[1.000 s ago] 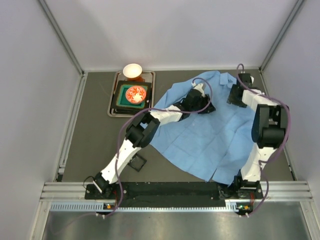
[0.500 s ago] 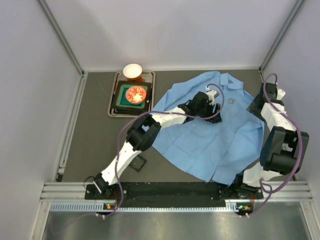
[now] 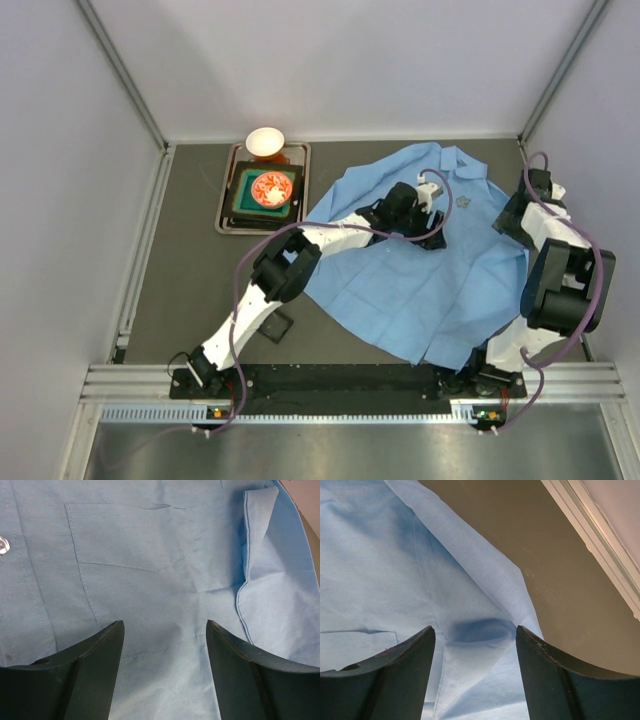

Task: Remove the brooch from the garment

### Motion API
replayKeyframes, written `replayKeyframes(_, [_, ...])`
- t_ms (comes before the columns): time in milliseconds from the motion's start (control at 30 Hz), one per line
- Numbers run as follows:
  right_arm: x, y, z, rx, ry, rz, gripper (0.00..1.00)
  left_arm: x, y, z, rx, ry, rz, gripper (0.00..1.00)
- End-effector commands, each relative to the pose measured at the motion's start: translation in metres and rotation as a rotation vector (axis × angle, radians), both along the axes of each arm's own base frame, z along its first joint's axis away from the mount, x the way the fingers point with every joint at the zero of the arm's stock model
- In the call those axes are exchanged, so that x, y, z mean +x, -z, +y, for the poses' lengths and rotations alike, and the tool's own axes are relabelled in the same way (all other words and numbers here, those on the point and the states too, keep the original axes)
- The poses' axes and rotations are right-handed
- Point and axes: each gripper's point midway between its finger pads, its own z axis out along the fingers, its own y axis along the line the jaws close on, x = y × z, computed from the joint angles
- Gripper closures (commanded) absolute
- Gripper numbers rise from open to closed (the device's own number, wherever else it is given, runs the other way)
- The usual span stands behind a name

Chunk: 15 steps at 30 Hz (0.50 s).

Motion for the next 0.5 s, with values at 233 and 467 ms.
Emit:
replayKeyframes(233, [0.012,0.007,-0.012,-0.009,-0.017,0.024,0.46,0.004,-0.057,0.001,-0.037,0.000,-0.107,0.28])
replayKeyframes(467, [-0.001,0.022,-0.003,0.032,0.005,0.046,0.59,0.006,-0.066,0.006,-0.012,-0.005,-0.130,0.28])
